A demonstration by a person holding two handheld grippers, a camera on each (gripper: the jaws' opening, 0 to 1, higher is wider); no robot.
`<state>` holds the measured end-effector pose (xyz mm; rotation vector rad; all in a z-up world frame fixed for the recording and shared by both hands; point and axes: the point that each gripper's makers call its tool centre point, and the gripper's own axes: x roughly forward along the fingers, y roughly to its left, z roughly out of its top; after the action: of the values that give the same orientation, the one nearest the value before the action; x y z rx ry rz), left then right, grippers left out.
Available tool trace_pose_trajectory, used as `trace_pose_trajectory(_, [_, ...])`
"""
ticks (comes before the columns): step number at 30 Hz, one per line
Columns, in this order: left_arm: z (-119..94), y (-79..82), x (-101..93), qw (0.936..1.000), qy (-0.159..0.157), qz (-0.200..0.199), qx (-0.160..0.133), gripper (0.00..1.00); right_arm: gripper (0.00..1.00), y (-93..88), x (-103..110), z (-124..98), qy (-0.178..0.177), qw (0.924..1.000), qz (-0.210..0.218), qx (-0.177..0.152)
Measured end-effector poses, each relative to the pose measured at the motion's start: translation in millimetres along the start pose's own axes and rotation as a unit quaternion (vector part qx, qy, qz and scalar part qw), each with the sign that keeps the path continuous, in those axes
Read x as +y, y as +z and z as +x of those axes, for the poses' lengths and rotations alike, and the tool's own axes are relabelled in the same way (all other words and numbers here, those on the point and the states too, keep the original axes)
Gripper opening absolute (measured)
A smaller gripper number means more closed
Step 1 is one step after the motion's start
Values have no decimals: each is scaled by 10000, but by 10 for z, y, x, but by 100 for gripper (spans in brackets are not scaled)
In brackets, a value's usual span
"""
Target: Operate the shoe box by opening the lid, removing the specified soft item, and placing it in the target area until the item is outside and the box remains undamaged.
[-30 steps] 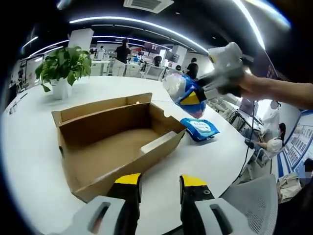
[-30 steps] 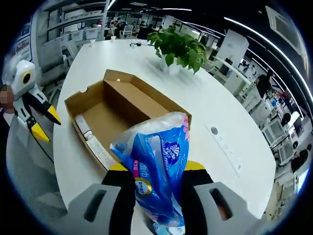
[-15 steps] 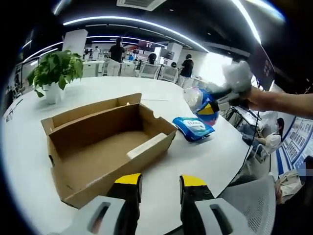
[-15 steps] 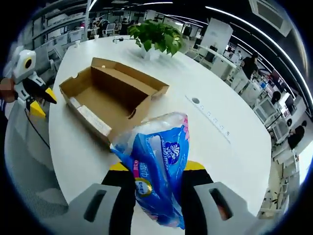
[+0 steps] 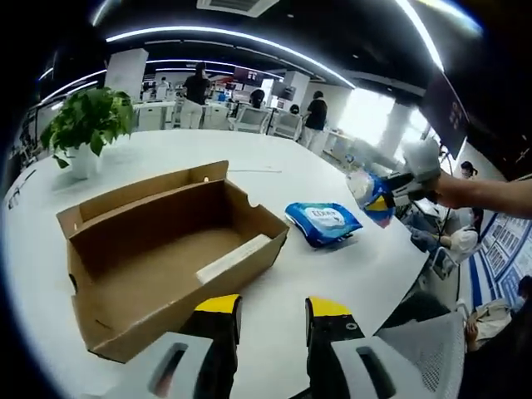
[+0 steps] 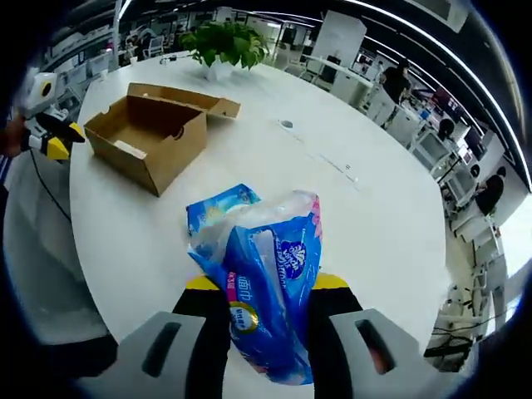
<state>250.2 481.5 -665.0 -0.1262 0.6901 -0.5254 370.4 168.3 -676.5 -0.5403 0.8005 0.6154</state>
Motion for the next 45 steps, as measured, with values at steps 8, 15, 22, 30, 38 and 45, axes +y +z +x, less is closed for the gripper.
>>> trace_pose_trajectory(8, [-4,-52,-38,9999,138,-65,63,31,30,-387,-340,-62,-85,9997,128,209])
trace_pose_trajectory(15, [-44,-106,-26,9994,297,-149,95,31,31,-574,-509,-53,-77,9993,93,365])
trace_pose_trajectory(22, [-125,-118,1,9984,502,-251,42,31,31,-768,-597,31,47,9961,-466,753])
trace_pose_trajectory(30, [-284,-174,105,9957,822,-417,-9,31,32,-905,-691,259,257,9878,-1009,1154])
trace_pose_trajectory(38, [-450,-245,176,9915,1149,-613,-77,31,33,-948,-636,476,504,9762,-1550,1433])
trace_pose_trajectory(45, [-523,-313,155,9895,1277,-681,-61,31,35,-990,-593,606,652,9644,-2002,1601])
